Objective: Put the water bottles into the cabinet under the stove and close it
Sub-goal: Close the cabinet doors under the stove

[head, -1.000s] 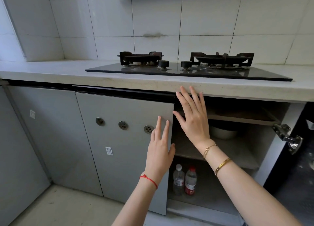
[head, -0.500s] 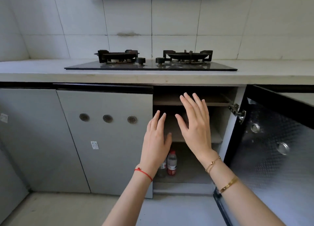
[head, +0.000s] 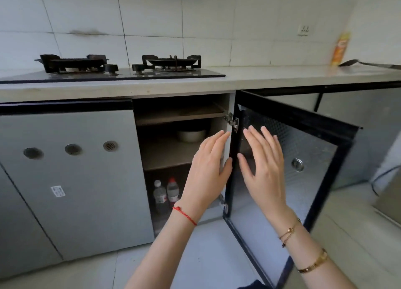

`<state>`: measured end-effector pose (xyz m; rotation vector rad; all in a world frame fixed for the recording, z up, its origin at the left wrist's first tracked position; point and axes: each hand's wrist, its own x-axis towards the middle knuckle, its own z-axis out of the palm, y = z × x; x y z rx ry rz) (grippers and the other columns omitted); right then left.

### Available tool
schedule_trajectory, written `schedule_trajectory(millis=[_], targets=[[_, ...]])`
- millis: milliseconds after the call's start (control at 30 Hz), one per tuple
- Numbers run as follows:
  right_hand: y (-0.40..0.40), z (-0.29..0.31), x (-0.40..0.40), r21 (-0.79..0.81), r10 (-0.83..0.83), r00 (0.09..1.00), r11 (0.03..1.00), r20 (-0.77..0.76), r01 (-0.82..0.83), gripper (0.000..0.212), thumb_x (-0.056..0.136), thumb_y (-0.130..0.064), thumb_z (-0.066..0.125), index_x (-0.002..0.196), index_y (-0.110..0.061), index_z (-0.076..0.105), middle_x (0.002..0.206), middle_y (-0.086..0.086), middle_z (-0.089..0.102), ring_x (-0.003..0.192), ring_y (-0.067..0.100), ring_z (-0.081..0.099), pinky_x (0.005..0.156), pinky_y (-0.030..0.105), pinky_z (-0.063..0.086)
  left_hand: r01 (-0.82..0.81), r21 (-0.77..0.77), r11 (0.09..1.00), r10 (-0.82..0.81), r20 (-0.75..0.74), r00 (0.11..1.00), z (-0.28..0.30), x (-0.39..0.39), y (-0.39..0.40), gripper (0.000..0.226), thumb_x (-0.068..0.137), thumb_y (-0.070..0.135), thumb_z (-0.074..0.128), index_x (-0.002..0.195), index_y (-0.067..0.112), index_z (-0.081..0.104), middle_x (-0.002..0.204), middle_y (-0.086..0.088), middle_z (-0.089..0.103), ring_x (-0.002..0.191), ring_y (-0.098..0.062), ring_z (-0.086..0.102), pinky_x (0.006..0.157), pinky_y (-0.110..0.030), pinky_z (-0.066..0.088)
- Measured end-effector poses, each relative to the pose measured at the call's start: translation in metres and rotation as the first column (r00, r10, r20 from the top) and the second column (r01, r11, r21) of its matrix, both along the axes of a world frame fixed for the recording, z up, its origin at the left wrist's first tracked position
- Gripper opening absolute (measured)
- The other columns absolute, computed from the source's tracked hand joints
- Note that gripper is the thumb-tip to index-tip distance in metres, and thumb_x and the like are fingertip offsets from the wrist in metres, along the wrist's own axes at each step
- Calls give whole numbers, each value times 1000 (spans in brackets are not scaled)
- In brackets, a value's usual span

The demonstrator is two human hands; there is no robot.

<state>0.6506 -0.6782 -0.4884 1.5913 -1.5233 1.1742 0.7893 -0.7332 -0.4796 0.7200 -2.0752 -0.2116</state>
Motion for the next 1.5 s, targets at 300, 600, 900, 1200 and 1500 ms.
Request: schedule_trajectory(millis=[300,600,900,1200,1500], targets=[[81,7,-75,-62,-244,963,966,115,252,49,96,-13,54,143,-6,41,151,8,38,145,25,27,117,47,26,275,-79,958,-276,3,961,19,-96,38,60,91,18,57,147,13,35,153,-2,37,143,-18,29,117,-37,28],[88,20,-121,-65,-265,945,957,191,282,50,100,-15,43,147,-3,30,154,10,32,145,22,26,117,46,27,347,-149,926,-351,-6,936,42,-161,56,61,94,35,52,149,18,32,156,3,32,147,-19,21,117,-44,27],[83,21,-138,-126,-163,974,975,157,184,42,101,-4,31,140,-1,43,146,7,45,141,20,35,114,44,33,355,-111,928,-358,-7,934,39,-177,54,55,95,34,50,147,21,36,153,6,36,146,-15,23,116,-45,28],[89,21,-120,-87,-13,991,996,130,24,41,99,-3,36,140,1,43,145,9,47,140,20,36,115,40,32,332,-106,937,-340,-69,938,36,-151,60,45,97,29,48,141,20,42,148,8,42,144,-12,27,115,-39,30],[78,24,-72,-76,193,980,979,42,-189,43,95,2,35,137,0,46,142,9,50,139,27,37,111,49,35,240,-137,961,-259,-143,955,23,-90,62,67,87,22,68,145,9,37,152,1,37,144,-10,28,117,-37,30]])
